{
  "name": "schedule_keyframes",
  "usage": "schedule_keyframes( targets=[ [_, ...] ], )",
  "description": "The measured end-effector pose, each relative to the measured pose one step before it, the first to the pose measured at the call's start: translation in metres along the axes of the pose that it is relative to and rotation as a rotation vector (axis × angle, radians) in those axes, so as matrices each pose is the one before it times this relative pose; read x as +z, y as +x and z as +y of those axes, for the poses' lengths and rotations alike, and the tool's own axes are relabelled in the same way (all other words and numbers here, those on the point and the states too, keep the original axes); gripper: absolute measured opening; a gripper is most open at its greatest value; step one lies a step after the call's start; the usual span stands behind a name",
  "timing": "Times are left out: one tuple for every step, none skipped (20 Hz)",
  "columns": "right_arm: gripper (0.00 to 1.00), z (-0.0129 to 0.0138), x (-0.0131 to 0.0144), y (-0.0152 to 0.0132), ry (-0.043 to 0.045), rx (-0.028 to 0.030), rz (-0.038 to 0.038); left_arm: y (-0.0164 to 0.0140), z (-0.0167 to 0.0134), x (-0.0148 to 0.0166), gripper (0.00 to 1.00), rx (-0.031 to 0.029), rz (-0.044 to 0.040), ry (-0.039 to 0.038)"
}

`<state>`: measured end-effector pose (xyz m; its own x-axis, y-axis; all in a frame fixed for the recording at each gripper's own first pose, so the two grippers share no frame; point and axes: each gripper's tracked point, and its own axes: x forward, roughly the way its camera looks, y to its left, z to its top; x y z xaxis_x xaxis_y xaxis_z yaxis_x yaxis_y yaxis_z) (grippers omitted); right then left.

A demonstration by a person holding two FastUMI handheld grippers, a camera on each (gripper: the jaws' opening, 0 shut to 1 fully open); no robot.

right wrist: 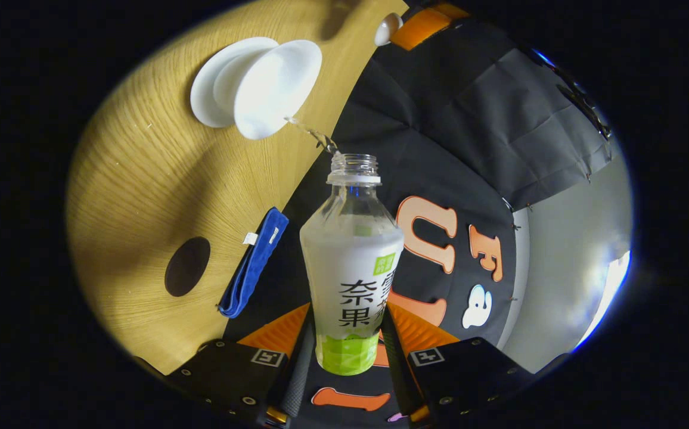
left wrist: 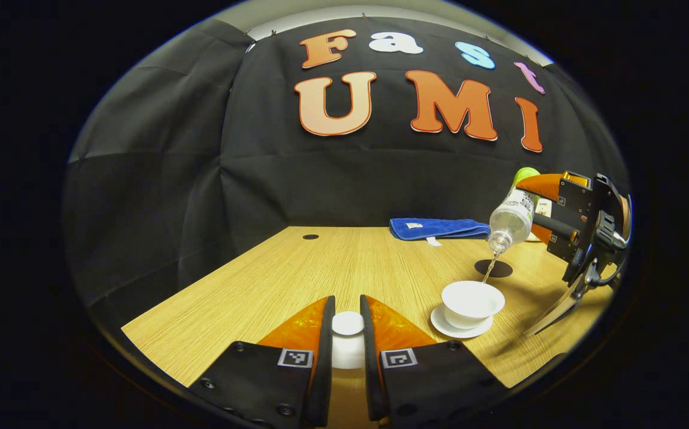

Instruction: Open the teacup lid with one hand, grasp the water bottle and pour water into the teacup with the other hand; after pouring, place the water bottle on the coaster and then close the teacup lid.

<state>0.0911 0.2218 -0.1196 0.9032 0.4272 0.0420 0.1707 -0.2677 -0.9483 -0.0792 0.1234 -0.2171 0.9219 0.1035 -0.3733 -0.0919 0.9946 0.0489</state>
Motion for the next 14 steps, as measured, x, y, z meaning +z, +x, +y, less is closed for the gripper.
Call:
schedule_keyframes(
  targets=[
    [0.61, -0.00279, 0.00044, 0.00240, -0.01107, -0.00872, -0.00608, 0.00026, 0.00024, 0.00054, 0.24, -0.00007, 0.00149, 0.00104],
    [0.61, -0.00183, 0.00075, -0.00020, -0.00774, -0.00685, -0.00610, -0.00016, -0.00056, -0.00147, 0.28, -0.00235, 0.00395, 0.00182],
    [0.61, -0.00296, -0.00117, 0.00251, -0.00929, -0.00896, -0.00601, 0.00048, 0.00001, 0.00031, 0.28, 0.00016, -0.00166, 0.00087],
    [0.61, -0.00295, 0.00205, -0.00004, -0.01139, -0.00904, -0.00731, -0.00062, -0.00020, 0.00052, 0.28, -0.00206, 0.00050, -0.00026],
    [0.61, -0.00158, 0.00099, 0.00127, -0.01002, -0.00718, -0.00499, -0.00073, -0.00038, 0.00019, 0.24, -0.00035, -0.00124, -0.00147],
    [0.61, 0.00061, -0.00021, -0.00032, 0.00130, 0.00844, -0.00527, -0.00029, 0.00079, 0.00045, 0.28, -0.00193, 0.00075, -0.00194],
    [0.61, 0.00241, -0.00076, -0.00037, 0.00471, 0.00796, 0.00434, -0.00081, 0.00054, 0.00112, 0.28, -0.00016, -0.00219, -0.00152],
    [0.61, -0.00610, 0.00018, 0.00081, -0.00816, -0.01058, -0.00630, 0.00070, 0.00020, -0.00037, 0.28, 0.00106, -0.00163, -0.00136],
    [0.61, -0.00528, -0.00034, 0.00065, -0.01501, -0.01220, -0.00504, 0.00104, -0.00035, 0.00019, 0.28, 0.00094, -0.00069, 0.00057],
    [0.61, -0.00415, 0.00081, 0.00004, -0.01240, -0.00579, -0.00713, -0.00092, 0.00196, 0.00094, 0.28, 0.00617, 0.00050, 0.00170],
    [0.61, 0.00029, -0.00085, 0.00099, -0.00531, 0.00174, -0.00609, -0.00034, 0.00174, 0.00005, 0.25, 0.00214, 0.00073, -0.00248],
    [0.61, 0.00427, -0.00043, 0.00071, -0.00020, 0.00474, -0.00070, 0.00101, -0.00047, 0.00158, 0.28, -0.00134, -0.00614, -0.00549],
    [0.61, 0.00281, -0.00054, 0.00060, -0.00555, -0.00191, -0.00149, -0.00085, -0.00073, 0.00206, 0.28, -0.00088, -0.00420, -0.00223],
    [0.65, -0.00043, 0.00360, -0.00161, -0.01393, -0.00434, -0.00694, 0.00035, -0.00009, -0.00078, 0.25, 0.00177, 0.00001, 0.00283]
  ],
)
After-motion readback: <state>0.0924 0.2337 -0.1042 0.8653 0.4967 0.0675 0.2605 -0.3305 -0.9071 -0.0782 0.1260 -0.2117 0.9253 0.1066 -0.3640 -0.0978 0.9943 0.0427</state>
